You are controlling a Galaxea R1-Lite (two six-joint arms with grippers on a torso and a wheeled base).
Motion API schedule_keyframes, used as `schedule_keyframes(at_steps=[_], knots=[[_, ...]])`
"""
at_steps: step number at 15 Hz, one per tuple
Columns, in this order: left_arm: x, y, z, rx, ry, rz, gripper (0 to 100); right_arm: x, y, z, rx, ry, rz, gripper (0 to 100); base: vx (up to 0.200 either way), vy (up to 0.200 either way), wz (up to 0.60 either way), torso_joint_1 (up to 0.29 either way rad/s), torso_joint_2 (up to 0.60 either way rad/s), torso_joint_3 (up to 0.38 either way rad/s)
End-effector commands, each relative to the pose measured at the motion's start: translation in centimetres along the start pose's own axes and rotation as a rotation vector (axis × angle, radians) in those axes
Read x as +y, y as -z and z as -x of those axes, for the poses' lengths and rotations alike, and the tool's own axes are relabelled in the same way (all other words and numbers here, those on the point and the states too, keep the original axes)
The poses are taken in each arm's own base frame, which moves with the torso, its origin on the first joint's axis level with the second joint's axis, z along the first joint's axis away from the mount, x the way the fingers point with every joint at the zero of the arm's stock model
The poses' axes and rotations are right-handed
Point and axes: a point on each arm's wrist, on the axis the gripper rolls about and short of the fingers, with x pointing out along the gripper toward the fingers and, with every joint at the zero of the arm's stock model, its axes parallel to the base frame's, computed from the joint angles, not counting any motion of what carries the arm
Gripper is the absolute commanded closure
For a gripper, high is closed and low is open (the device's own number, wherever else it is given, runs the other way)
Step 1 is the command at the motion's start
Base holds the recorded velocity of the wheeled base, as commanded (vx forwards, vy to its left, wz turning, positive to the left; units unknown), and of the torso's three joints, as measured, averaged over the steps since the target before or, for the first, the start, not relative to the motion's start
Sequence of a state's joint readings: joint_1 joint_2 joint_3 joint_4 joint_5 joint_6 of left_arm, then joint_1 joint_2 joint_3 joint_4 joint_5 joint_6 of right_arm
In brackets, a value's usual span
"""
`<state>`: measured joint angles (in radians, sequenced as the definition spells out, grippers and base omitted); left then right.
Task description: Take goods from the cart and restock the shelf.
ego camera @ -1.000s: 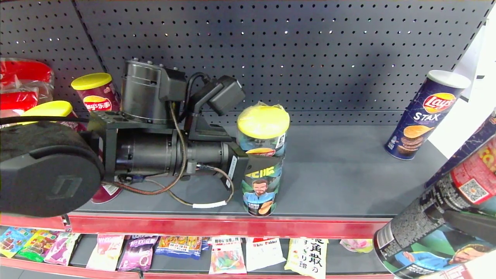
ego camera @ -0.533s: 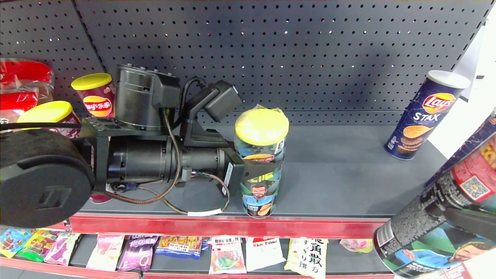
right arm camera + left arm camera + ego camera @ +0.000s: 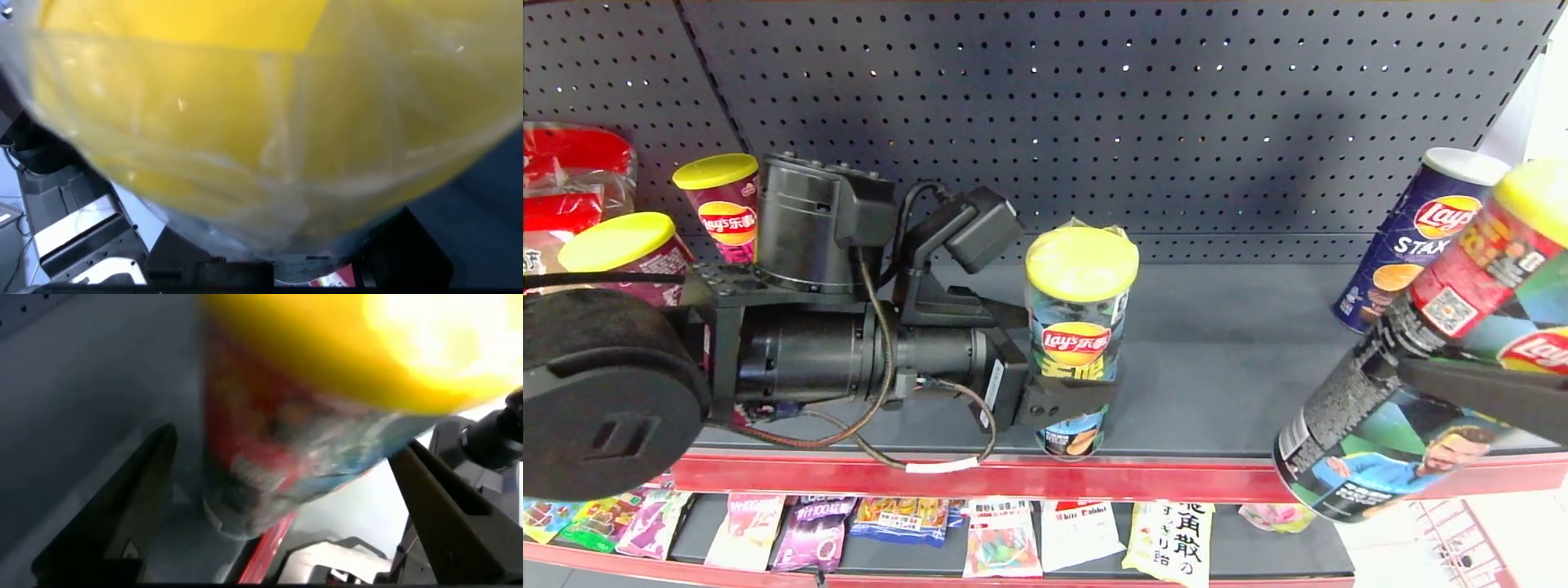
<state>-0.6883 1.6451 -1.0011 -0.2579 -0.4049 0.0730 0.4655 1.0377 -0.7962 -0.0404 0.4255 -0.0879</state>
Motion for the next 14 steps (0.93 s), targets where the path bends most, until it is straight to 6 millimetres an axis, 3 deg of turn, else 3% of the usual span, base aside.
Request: schedule_keyframes(at_steps=[1, 6, 9, 14], knots=[[-0.9, 0.5, 2.1, -0.010, 0.001, -0.003, 0, -1.5, -0.8, -3.4, 0.052, -0.009, -0.019, 100, 0.000, 0.000, 0.00, 0.000, 0.00, 0.000], [-2.8, 3.8, 6.6, 0.017, -0.012, 0.014, 0, -3.9, -2.2, -9.4, 0.074, -0.031, -0.022, 100, 0.000, 0.000, 0.00, 0.000, 0.00, 0.000], [-3.4, 5.8, 9.0, 0.025, -0.037, 0.029, 0, -4.7, -1.7, -11.9, 0.113, -0.041, -0.033, 100, 0.000, 0.000, 0.00, 0.000, 0.00, 0.000], [-5.1, 8.5, 13.7, -0.037, -0.098, 0.073, 0, -7.3, -1.6, -18.0, 0.020, -0.032, 0.006, 100, 0.000, 0.000, 0.00, 0.000, 0.00, 0.000]])
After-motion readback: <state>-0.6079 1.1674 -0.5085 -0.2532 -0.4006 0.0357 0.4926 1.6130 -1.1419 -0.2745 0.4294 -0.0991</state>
